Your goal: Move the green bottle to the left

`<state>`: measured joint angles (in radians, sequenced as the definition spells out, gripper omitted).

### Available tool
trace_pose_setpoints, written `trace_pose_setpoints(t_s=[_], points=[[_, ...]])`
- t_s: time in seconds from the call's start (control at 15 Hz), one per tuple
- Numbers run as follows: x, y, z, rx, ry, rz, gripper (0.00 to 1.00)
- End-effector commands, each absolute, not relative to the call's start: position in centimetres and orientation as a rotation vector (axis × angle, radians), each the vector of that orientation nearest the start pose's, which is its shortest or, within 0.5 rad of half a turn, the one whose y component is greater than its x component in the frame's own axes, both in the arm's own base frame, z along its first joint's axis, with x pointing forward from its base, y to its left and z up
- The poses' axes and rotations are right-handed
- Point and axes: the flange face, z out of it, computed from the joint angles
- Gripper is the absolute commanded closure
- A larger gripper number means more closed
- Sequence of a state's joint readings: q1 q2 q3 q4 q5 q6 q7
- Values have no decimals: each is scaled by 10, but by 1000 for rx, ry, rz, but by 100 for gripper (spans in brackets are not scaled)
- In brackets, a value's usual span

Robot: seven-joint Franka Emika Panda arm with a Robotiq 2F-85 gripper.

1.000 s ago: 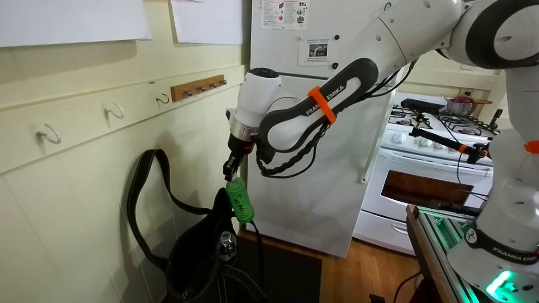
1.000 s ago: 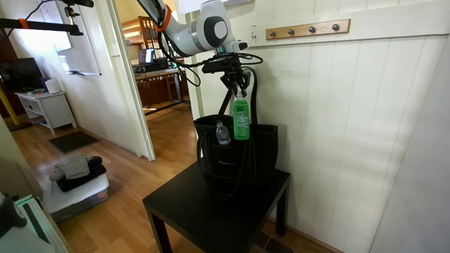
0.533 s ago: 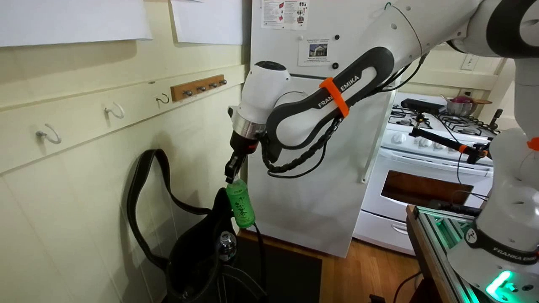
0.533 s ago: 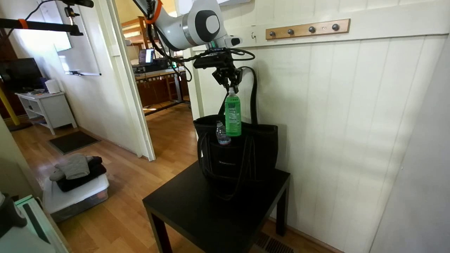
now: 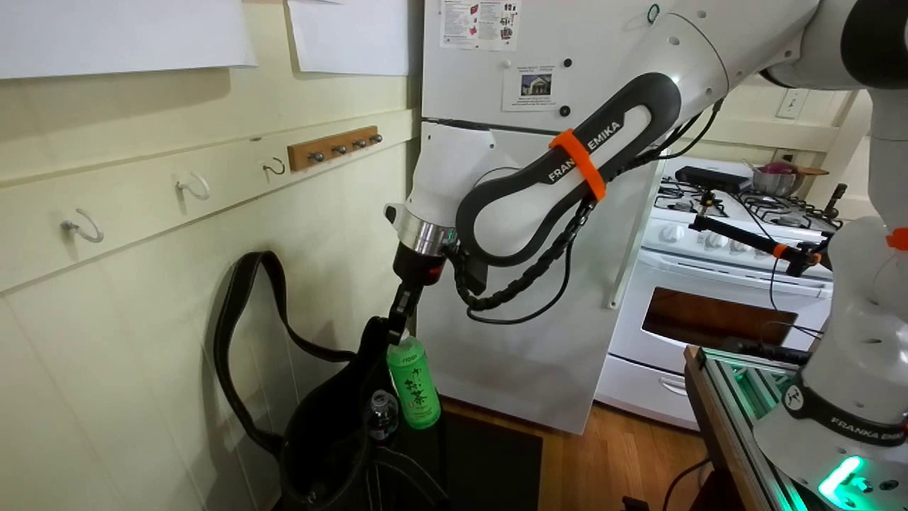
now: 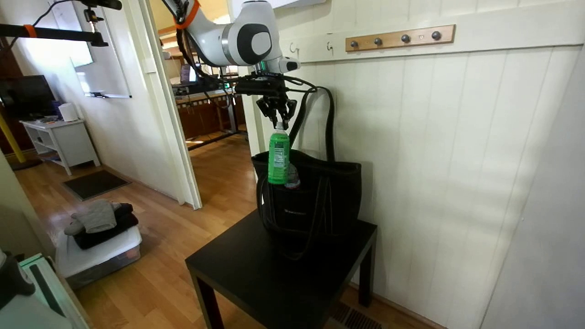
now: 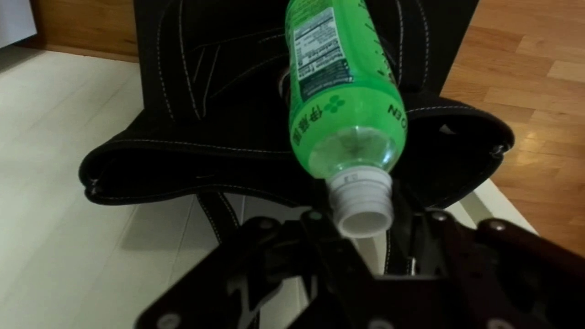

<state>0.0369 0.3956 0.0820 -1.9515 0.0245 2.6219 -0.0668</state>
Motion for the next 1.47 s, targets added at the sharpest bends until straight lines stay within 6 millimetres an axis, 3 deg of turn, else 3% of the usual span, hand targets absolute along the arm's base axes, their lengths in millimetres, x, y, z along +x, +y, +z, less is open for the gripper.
trace_pose_setpoints(t_s=[0.0,0.8,1.4], points=[[629,83,296,-2987,-315,-330,88],[652,104,273,-2912,-531,-495,88],[681,94,255,-2856,-610,-672,88]])
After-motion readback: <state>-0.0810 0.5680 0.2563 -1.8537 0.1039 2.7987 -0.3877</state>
